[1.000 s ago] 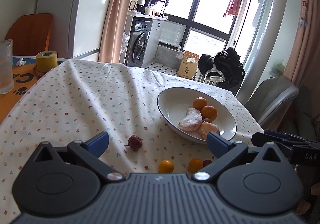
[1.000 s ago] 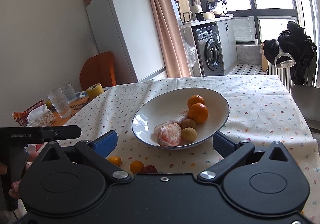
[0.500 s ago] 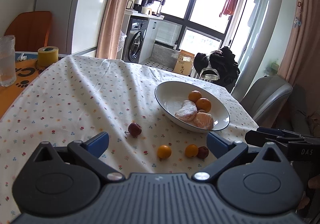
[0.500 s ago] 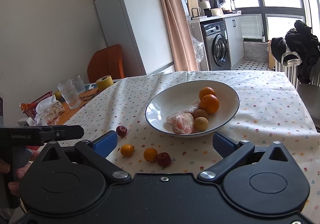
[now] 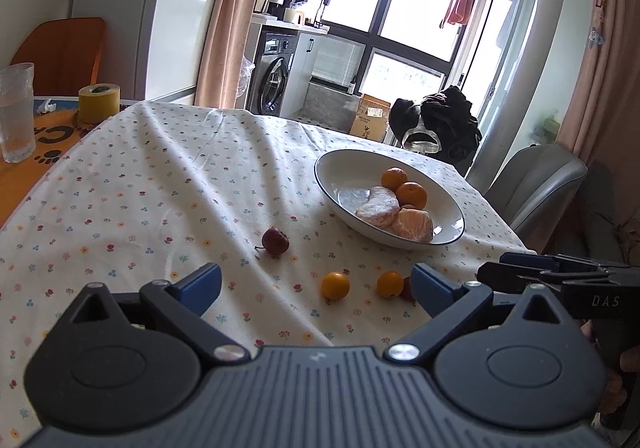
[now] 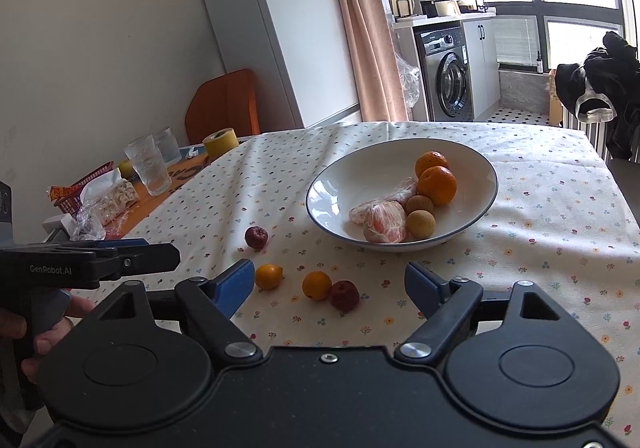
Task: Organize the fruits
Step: 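Move the left tool to a small orange fruit while the right tool approaches a red plum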
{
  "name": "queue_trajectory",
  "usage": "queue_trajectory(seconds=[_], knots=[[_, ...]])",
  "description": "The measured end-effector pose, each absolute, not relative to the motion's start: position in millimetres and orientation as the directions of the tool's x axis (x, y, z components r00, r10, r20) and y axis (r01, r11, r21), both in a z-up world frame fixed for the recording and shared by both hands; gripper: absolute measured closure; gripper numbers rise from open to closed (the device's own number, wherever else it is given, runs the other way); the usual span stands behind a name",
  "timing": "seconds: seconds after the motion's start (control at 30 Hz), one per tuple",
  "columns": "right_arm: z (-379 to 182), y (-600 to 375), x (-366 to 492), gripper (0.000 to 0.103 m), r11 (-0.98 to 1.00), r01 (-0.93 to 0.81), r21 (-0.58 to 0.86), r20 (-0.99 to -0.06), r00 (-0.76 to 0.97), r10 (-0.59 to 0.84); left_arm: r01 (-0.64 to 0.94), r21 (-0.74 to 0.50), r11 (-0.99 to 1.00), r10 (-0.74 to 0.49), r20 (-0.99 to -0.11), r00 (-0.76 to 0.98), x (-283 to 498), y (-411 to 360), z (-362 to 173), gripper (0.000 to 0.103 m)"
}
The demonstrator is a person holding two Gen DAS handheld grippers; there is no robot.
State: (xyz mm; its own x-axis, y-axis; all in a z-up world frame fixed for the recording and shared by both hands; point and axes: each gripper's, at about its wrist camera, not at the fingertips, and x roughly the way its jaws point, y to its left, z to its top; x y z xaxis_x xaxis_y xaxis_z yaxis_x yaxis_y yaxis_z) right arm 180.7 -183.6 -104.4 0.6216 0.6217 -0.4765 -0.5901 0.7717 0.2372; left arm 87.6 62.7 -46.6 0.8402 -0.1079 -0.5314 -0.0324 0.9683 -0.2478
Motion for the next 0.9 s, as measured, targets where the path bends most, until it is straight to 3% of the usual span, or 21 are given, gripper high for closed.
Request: queue_trajectory(seconds=[0.13,0.3,0.4,0.47,0.67,0.9], knots=[[-109.6,-180.7,182.1,0.029,0.769,-0.595,0.234,-0.489,0.611,0.622,-0.016,-0.245,0.969,-0.121,-0.53,0.839,90.1,59.8,-52.3,0.003],[-116.6,-179.2,185.9,0.03,0.767,-0.594,0.24,-0.504,0.599,0.622,-0.005,-0.242,0.97,-0.131,-0.545,0.828,98.1,55.2,-59.1,0.008],[-120.6,-178.8,187.8,0.034,0.766,-0.596,0.239,-0.512,0.593,0.621,0.001,-0.239,0.971,-0.138,-0.558,0.818,104.1,52.1,-63.8,0.017],[-123.6,-178.5,190.6,0.044,0.761,-0.6,0.248,-0.522,0.579,0.627,0.007,-0.241,0.97,-0.147,-0.567,0.811,108.1,50.7,-67.2,0.025],[-132.7,-174.4,195.4,0.062,0.745,-0.617,0.254,-0.545,0.545,0.637,0.023,-0.239,0.971,-0.164,-0.587,0.793,119.2,44.3,-77.1,0.038],[-139.3,-167.3,202.7,0.065,0.741,-0.623,0.248,-0.565,0.529,0.634,0.033,-0.236,0.971,-0.173,-0.605,0.777,132.0,39.5,-86.1,0.045]])
